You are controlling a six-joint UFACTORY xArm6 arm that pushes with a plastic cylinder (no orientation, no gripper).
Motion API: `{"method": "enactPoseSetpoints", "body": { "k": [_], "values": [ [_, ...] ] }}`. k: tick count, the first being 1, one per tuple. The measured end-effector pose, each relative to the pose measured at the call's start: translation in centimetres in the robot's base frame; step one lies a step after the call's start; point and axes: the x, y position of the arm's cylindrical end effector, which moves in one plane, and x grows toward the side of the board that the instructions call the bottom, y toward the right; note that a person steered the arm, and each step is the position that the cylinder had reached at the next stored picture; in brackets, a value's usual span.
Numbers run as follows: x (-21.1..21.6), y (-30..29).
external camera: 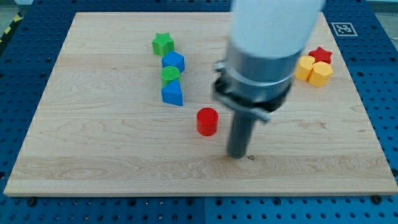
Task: Move the red circle to the right of the blue triangle
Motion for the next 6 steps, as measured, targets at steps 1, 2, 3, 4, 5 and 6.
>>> {"method": "enactPoseSetpoints", "body": {
  "k": [1,2,3,4,5,6],
  "values": [
    [0.0,-1.6],
    [-0.4,-2.0],
    [-2.3,-3.1],
    [-5.3,-3.2],
    [-7.1,-3.2],
    [-9.0,-3.2]
  ]
}}
